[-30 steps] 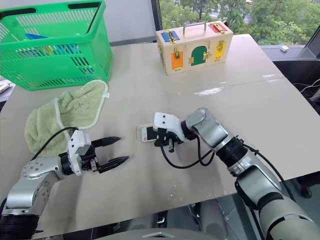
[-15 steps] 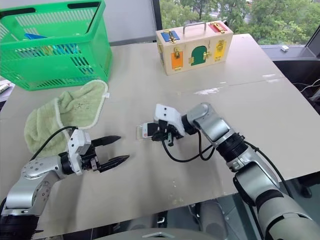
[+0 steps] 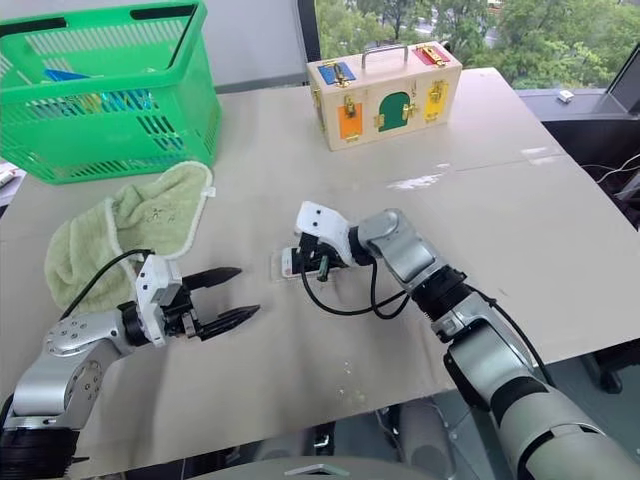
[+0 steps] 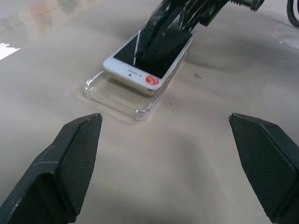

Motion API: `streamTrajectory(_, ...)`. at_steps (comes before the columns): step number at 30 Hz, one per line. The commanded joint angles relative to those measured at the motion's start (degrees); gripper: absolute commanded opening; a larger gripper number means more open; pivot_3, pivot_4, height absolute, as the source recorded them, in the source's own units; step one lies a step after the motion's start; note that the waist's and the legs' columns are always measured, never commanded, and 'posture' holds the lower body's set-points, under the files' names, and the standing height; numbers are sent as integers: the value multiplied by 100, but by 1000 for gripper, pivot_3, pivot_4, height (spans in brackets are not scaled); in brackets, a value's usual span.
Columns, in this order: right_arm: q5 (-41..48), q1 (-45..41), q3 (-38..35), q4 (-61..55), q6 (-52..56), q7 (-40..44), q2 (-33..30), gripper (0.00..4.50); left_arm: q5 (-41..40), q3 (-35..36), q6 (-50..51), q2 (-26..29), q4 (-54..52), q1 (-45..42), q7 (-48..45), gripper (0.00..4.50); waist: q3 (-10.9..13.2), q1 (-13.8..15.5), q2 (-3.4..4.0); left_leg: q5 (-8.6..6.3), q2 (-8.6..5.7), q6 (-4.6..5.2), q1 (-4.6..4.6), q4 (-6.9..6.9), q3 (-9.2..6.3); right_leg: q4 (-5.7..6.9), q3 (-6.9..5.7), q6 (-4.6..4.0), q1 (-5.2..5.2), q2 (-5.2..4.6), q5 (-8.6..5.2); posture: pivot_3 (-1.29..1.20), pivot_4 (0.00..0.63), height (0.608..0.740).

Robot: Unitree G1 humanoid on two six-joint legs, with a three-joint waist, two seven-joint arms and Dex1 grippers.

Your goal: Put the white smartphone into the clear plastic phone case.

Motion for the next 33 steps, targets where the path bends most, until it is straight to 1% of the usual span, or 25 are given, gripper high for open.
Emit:
streamTrajectory(1,-397,111,427,480,112,9,22,37,-111,176,38,64,-307,-5,73,4500,-2,3,1,0,1,0,6,0,-1,0,-2,-3,8,1,-2,0,150,740)
streamTrajectory(6,-683,157,657,816,72,72,31,37,-157,196,259,109,-529,-51,203,4500,-12,9,4,-1,6,0,61,-9,-2,2,18,-22,41,0,-13,0,150,740)
streamTrajectory(8,-690,178,612,880,110,52,72,37,-162,188,327,118,-575,-82,248,4500,-29,10,8,-1,7,-1,85,-13,1,2,21,-23,57,-1,-14,0,150,740)
streamTrajectory(11,-461,239,300,760,189,24,166,37,-177,173,427,124,-618,-136,301,4500,-48,10,9,-1,10,-1,87,-14,2,2,23,-23,57,0,-15,0,150,740)
streamTrajectory(13,-110,302,-111,374,238,35,227,0,-191,170,562,123,-630,-208,378,3933,-48,13,9,-1,14,-1,87,-14,2,2,23,-23,57,2,-15,0,150,740)
streamTrajectory(14,107,343,-346,68,312,63,242,0,-191,160,630,138,-626,-249,395,3772,-47,15,10,-1,15,-1,85,-14,3,2,24,-24,57,3,-15,0,150,740)
streamTrajectory(15,356,375,-638,-351,476,54,237,0,-183,136,721,156,-614,-308,428,3358,-44,16,12,-1,15,-1,80,-14,5,2,27,-24,56,3,-14,0,150,740)
streamTrajectory(16,529,394,-843,-670,630,34,221,0,-171,109,789,173,-602,-353,442,2826,-40,23,8,-1,14,-1,78,-17,10,2,32,-24,53,3,-14,0,150,740)
streamTrajectory(17,673,419,-1018,-1000,814,-2,185,0,-140,74,838,187,-586,-398,449,2538,-34,33,7,-1,14,-1,69,-17,8,1,31,-24,49,4,-14,0,150,740)
streamTrajectory(18,763,452,-1126,-1292,972,-42,127,0,-117,43,882,188,-570,-442,464,2105,-29,32,11,-1,13,-1,51,-17,9,1,31,-23,31,4,-14,0,150,740)
streamTrajectory(19,819,482,-1167,-1488,1092,-79,82,0,-107,28,909,190,-564,-463,471,1620,-27,32,13,0,10,-1,33,-16,9,1,33,-20,14,4,-11,0,150,740)
streamTrajectory(20,878,520,-1216,-1729,1232,-123,13,0,-98,6,949,185,-550,-499,486,1265,-27,32,12,0,6,-2,19,-14,9,-1,33,-2,2,3,1,0,150,740)
streamTrajectory(22,956,679,-1300,-2384,1549,-206,-260,0,5,-109,970,192,-459,-606,500,299,-28,33,12,0,5,-1,5,-14,6,-8,28,0,-8,3,1,0,150,740)
streamTrajectory(23,960,772,-1312,-2700,1683,-259,-427,0,60,-169,965,195,-395,-661,505,40,-28,45,12,0,3,-1,-2,-14,5,-9,26,-1,-14,2,1,0,150,740)
streamTrajectory(26,933,988,-1284,-3309,1941,-413,-829,0,262,-313,888,217,-191,-760,503,40,-27,41,12,0,-1,-1,-12,-14,11,-13,14,-1,-17,0,0,0,150,740)
streamTrajectory(28,726,1148,-1177,-3559,1975,-560,-1192,0,430,-396,840,188,19,-842,582,40,-25,44,11,0,-1,-1,-13,-15,14,-14,10,-1,-17,0,-1,0,150,740)
streamTrajectory(30,439,1335,-1015,-3688,1914,-728,-1607,0,614,-509,777,173,220,-921,641,40,-24,44,9,0,-1,-1,-13,-14,17,-14,8,-4,-17,-1,-3,0,150,740)
streamTrajectory(33,283,1471,-943,-3731,1973,-966,-1858,0,762,-673,808,176,348,-1036,636,40,-22,35,7,0,-1,-1,-12,-12,16,-12,6,-21,-17,-2,-14,0,150,740)
